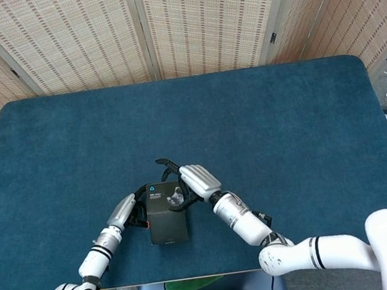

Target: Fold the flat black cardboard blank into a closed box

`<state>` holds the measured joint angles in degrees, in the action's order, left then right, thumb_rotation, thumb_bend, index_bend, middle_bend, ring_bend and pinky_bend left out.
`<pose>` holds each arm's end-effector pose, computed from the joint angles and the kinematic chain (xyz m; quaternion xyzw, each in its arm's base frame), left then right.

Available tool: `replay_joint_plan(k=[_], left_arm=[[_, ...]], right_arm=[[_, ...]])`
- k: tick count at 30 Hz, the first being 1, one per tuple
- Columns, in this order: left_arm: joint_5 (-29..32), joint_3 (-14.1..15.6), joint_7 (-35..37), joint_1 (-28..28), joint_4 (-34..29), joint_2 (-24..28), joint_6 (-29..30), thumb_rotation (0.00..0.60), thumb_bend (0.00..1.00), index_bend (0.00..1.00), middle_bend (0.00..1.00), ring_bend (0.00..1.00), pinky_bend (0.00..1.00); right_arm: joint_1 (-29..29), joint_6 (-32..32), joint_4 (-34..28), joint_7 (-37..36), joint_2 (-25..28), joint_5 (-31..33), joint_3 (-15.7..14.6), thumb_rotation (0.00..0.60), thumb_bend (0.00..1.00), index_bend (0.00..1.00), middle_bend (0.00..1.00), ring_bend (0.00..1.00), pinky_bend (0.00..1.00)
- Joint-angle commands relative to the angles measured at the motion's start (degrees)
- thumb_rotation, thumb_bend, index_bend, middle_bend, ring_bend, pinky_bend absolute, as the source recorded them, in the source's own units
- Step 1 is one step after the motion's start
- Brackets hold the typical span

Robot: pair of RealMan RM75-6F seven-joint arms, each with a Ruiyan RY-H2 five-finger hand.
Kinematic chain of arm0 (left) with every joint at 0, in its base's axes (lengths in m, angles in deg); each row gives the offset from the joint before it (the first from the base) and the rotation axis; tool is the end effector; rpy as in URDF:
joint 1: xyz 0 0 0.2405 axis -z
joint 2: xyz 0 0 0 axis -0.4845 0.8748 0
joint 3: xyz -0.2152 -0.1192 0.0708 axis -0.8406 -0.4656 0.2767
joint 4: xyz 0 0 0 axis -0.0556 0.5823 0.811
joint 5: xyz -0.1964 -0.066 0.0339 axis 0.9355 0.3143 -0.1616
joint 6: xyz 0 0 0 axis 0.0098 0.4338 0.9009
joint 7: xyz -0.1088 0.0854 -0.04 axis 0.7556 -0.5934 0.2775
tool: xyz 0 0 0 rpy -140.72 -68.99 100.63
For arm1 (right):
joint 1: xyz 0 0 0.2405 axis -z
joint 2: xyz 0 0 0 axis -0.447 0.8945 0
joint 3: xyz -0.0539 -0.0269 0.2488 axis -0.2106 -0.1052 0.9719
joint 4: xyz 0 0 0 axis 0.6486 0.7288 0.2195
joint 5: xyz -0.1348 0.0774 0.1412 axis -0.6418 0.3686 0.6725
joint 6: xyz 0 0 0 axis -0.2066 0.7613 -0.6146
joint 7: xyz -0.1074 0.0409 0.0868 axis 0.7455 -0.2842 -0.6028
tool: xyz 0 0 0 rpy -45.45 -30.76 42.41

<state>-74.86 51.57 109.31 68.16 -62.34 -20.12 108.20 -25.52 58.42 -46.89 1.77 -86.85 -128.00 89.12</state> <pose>-0.2026 0.3243 -0.0600 -0.5630 -0.6730 -0.4018 0.2620 -0.0217 -0.3349 -0.0661 0.6395 -0.5640 0.4840 0.1967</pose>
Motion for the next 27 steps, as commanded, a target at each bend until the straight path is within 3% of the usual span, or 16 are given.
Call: replay_joint_plan(k=[1, 4, 15, 23, 27], left_arm=[[1.8, -0.9, -4.7, -0.5, -1.8, 0.2, 0.8, 0.600, 0.21, 0.06, 0.26, 0.67, 0.87], [1.5, -0.7, -9.0, -1.0, -2.4, 0.0, 3.1, 0.600, 0.21, 0.00, 0.21, 0.67, 0.87], [0.3, 0.7, -21.1, -2.6, -5.6, 2.4, 7.6, 0.600, 0.19, 0.00, 0.12, 0.66, 0.86], [0.9, 1.8, -32.9, -3.3, -10.7, 7.4, 10.2, 0.600, 0.19, 0.00, 0.06, 0.65, 0.85], [1.3, 2.2, -35.0, -3.9, -14.8, 11.5, 10.0, 0.600, 0.19, 0.00, 0.05, 0.65, 0.85]], right_arm=[[-0.5, 1.0, 0.5, 1.7, -0.9, 0.0, -1.0, 0.600, 0.00, 0.11, 0.32, 0.71, 1.00], [-0.5, 1.5, 0.5, 2.5, -1.3, -0.3, -1.5, 0.600, 0.00, 0.12, 0.32, 0.71, 1.00], [0.1, 4.0, -0.1, 5.3, -1.8, -3.3, -3.4, 0.600, 0.00, 0.12, 0.32, 0.71, 1.00], [-0.6, 6.2, 3.7, 10.9, -4.7, -6.8, -6.1, 0.600, 0.00, 0.12, 0.30, 0.71, 1.00], [-0.7, 7.8, 7.1, 14.1, -6.8, -9.6, -7.9, 0.600, 0.00, 0.12, 0.30, 0.71, 1.00]])
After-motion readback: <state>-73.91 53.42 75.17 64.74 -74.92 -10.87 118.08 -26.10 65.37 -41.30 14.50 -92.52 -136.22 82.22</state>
